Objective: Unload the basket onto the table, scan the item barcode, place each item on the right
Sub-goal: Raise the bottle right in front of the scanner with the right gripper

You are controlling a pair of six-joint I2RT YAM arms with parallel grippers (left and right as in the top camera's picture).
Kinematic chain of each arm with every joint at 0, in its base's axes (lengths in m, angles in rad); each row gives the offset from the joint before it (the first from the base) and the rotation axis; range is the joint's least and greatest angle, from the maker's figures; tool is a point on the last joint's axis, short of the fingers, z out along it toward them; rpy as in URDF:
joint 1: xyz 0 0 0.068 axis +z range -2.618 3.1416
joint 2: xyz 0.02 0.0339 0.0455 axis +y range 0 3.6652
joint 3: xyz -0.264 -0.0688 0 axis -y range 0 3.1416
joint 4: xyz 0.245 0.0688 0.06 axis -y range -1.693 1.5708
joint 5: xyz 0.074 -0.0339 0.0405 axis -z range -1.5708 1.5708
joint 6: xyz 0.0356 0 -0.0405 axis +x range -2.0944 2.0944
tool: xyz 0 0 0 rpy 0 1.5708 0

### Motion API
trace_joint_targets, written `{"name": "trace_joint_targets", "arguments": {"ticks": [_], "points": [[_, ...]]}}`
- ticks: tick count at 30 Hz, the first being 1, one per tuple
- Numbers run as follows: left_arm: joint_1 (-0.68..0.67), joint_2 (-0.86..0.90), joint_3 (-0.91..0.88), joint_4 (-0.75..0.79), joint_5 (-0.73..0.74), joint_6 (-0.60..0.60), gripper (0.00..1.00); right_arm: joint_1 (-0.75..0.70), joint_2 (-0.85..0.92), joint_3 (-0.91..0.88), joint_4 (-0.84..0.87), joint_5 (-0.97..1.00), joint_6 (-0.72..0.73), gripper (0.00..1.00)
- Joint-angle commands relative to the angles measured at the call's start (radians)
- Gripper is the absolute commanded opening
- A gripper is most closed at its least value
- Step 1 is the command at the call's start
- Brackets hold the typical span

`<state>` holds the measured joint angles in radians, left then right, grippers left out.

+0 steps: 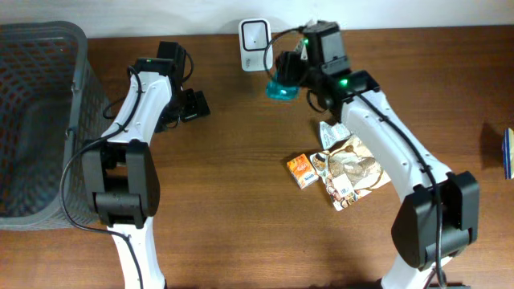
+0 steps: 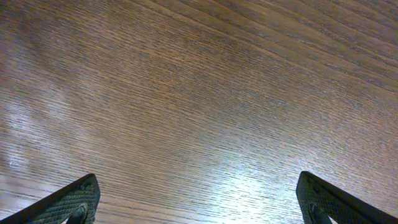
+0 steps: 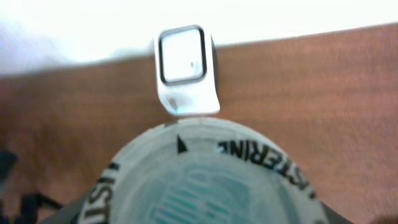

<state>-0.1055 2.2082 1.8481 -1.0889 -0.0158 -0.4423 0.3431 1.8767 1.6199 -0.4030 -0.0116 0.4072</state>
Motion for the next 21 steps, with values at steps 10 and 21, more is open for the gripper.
{"name": "trace_joint_targets", "arguments": {"ticks": [10,21], "points": [[-0.003,-0.03,-0.005,-0.001,-0.007,0.002,0.99,0.008,0.166,0.224,0.196,-0.166,0.283,0.58],[-0.003,-0.03,-0.005,-0.001,-0.007,0.002,0.99,-0.025,0.48,0.693,0.019,-0.181,0.599,0.58]]}}
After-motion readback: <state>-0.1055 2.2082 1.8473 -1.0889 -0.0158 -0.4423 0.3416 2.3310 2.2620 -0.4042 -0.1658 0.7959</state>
